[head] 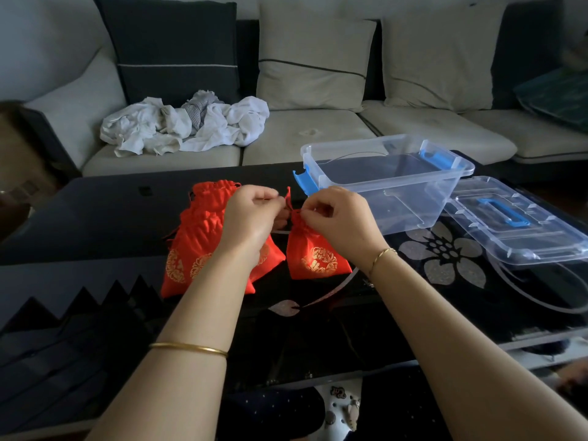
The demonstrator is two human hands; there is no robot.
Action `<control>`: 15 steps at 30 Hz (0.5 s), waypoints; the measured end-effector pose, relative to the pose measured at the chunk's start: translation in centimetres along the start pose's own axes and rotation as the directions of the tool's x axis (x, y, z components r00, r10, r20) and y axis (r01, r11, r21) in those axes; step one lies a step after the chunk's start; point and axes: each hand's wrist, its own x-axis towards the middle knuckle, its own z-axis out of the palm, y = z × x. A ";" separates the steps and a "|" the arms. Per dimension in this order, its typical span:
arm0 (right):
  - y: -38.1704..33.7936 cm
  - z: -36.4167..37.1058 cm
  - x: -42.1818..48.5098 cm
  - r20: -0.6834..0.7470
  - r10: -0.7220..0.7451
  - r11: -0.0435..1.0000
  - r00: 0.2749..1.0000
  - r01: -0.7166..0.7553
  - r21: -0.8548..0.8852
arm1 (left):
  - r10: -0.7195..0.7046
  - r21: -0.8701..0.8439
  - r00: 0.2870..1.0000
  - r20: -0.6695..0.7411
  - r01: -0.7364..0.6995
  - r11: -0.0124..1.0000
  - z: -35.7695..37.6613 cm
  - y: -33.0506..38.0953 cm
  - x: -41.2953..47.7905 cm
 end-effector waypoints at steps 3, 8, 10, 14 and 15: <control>0.6 -0.2 0.2 0.047 0.206 0.966 0.977 -0.211 0.150 | 0.178 0.119 0.980 -0.091 -0.167 0.979 -0.6 0.6 0.0; 0.6 -0.5 0.1 0.097 0.319 0.897 0.943 -0.334 0.289 | 0.436 0.440 0.874 0.213 -0.484 0.756 0.4 0.6 -1.5; 0.4 -0.6 0.1 0.119 0.348 0.871 0.930 -0.368 0.326 | 0.471 0.510 0.857 0.210 -0.507 0.695 0.7 -0.1 -1.2; 0.3 -0.7 0.0 0.199 0.389 0.786 0.900 -0.437 0.437 | 0.515 0.559 0.832 0.206 -0.532 0.636 0.7 -0.5 -0.7; 0.4 -0.7 -0.1 0.223 0.399 0.756 0.889 -0.457 0.469 | 0.520 0.571 0.828 0.208 -0.535 0.622 0.7 -0.5 -0.7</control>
